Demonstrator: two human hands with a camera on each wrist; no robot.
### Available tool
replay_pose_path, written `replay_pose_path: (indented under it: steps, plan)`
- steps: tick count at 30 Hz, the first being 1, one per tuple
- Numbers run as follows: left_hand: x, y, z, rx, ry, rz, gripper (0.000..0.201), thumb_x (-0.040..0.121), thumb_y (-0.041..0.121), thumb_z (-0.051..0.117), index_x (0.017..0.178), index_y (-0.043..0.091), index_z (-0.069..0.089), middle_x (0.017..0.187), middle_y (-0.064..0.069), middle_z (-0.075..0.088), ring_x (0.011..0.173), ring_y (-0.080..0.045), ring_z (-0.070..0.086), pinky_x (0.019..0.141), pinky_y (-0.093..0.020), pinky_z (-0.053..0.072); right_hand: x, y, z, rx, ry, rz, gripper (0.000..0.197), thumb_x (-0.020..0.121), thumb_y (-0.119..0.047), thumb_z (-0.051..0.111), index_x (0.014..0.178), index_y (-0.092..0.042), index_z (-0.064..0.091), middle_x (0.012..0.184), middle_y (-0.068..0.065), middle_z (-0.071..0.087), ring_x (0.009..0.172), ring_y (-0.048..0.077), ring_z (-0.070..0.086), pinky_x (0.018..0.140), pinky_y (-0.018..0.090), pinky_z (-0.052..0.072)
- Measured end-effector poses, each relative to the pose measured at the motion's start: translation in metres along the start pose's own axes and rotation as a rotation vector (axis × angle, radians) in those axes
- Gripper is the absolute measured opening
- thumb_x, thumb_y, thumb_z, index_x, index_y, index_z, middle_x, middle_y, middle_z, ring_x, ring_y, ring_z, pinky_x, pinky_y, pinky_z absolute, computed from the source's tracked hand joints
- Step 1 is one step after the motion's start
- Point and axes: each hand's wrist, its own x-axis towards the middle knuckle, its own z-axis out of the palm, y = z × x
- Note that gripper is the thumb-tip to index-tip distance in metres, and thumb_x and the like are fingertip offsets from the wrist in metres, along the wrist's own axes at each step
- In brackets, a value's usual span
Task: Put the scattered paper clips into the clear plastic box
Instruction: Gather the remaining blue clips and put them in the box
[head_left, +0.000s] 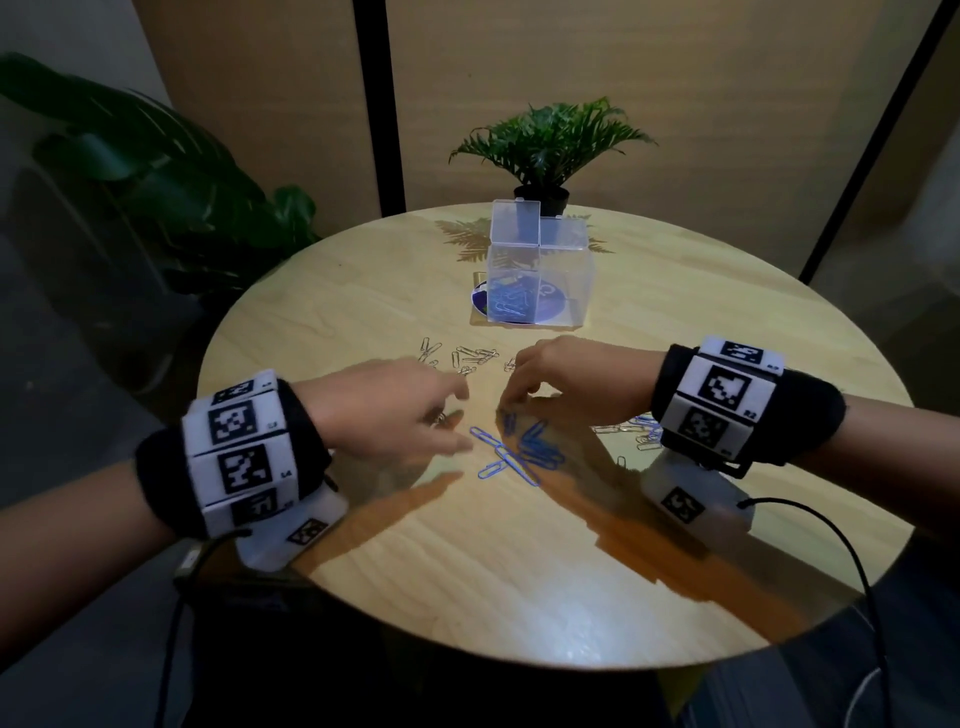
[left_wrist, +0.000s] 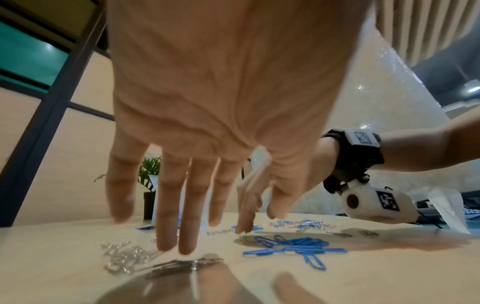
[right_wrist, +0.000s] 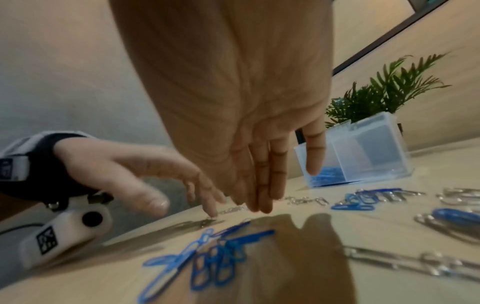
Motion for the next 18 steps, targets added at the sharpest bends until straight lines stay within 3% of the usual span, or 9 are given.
replay_pose_path:
  steps: [2,4,7,10,14,18]
  plan:
    - [0.011,0.002,-0.002,-0.055,0.144,-0.022,0.037,0.084,0.051,0.058,0.107,0.023,0.058,0.093,0.004,0.068,0.096,-0.020,0.061,0.082,-0.038,0.051,0.002,-0.001,0.001,0.025,0.088,0.020,0.030,0.091,-0.023,0.053,0.119,-0.021,0.065,0.108,0.000,0.065,0.100,0.019,0.059,0.084,0.031,0.046]
    - [0.022,0.010,-0.006,-0.092,0.208,-0.026,0.021,0.082,0.044,0.064,0.083,0.023,0.062,0.074,0.007,0.060,0.084,-0.021,0.062,0.075,-0.037,0.052,0.005,0.000,0.002,0.014,0.109,0.049,0.028,0.088,-0.022,0.056,0.114,-0.023,0.067,0.104,-0.002,0.067,0.096,0.019,0.061,0.082,0.035,0.050]
    - [0.037,0.023,-0.009,-0.129,0.235,-0.052,0.031,0.076,0.048,0.069,0.065,0.022,0.058,0.062,0.009,0.054,0.075,-0.022,0.061,0.070,-0.037,0.052,0.006,0.006,-0.003,-0.030,0.128,0.130,0.026,0.084,-0.020,0.061,0.108,-0.024,0.070,0.103,-0.002,0.069,0.098,0.021,0.063,0.079,0.034,0.052]
    - [0.051,0.032,-0.003,-0.094,0.183,-0.066,0.038,0.067,0.055,0.074,0.062,0.021,0.057,0.063,0.006,0.057,0.073,-0.022,0.060,0.063,-0.033,0.048,0.000,0.012,-0.010,-0.027,0.208,0.171,0.027,0.083,-0.016,0.063,0.108,-0.020,0.070,0.106,0.001,0.070,0.100,0.024,0.063,0.082,0.039,0.053]
    - [0.060,0.041,0.005,-0.102,0.126,-0.037,0.018,0.078,0.030,0.071,0.074,0.017,0.059,0.081,-0.005,0.060,0.087,-0.028,0.062,0.069,-0.033,0.047,-0.009,0.017,-0.012,-0.012,0.241,0.181,0.025,0.083,-0.017,0.063,0.108,-0.017,0.070,0.102,0.002,0.070,0.096,0.025,0.064,0.080,0.040,0.053]
    - [0.058,0.030,-0.001,-0.218,0.167,-0.016,0.016,0.079,0.020,0.072,0.080,0.005,0.071,0.084,-0.010,0.072,0.077,-0.021,0.063,0.068,-0.028,0.046,-0.020,0.022,-0.007,0.123,0.299,0.192,0.025,0.082,-0.011,0.063,0.105,-0.017,0.073,0.098,0.003,0.073,0.092,0.022,0.067,0.082,0.036,0.052]
